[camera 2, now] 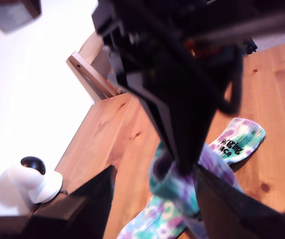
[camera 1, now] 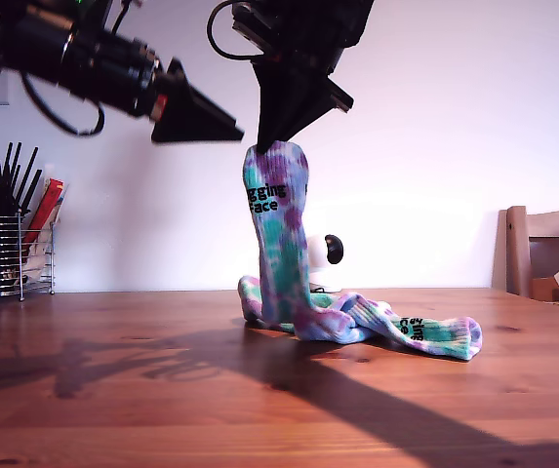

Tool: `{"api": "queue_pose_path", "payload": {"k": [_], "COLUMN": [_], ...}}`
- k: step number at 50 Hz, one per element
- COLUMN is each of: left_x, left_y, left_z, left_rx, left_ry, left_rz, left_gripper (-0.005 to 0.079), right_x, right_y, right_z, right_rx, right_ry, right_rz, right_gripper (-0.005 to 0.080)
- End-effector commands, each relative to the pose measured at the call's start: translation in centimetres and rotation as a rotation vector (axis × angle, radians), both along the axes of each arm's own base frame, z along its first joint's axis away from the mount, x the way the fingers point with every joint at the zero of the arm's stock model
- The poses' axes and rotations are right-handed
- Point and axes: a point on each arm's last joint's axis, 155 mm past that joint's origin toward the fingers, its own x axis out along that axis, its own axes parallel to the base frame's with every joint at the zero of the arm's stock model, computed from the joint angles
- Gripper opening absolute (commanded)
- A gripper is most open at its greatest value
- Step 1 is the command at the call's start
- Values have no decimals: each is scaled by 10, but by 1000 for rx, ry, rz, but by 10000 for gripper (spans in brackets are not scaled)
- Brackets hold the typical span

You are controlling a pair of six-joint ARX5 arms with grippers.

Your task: Fold the socks in front of you. After folding them, place them to the left side.

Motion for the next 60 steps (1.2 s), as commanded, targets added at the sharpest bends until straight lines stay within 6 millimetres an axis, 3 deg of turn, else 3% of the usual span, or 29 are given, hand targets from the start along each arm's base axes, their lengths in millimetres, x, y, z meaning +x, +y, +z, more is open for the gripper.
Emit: {"api": "queue_pose_path", "payload": {"k": [1, 10, 32, 40, 48, 54, 60], "left_x": [-9, -19, -16, -17, -20, -21, -22], "left_y": [-5, -11, -3, -3, -1, -1, 1], "left_z": [-5, -16, -45, -53, -58, -60, -63], "left_rx": [12, 47, 125, 145, 163, 170, 192], "left_ry": [9, 31, 104, 127, 137, 141, 137], "left_rz": [-27, -54, -5, -2, -7, -10, -10], "left_gripper": [444, 442, 415, 335, 175, 148, -32], "right_x": [-7, -12, -26, -29, -29, -28, -26], "right_y": [8, 13, 26, 30, 30, 29, 27], "right_z": [-3, -4, -3, -2, -2, -3, -3], "right_rx": [-2, -2, 13, 15, 14, 10, 9], "right_ry": [9, 10, 26, 27, 26, 19, 16], "right_rz": [25, 45, 82, 92, 93, 100, 98], "right_gripper": [-12, -12, -12, -12, -12, -12, -12]}}
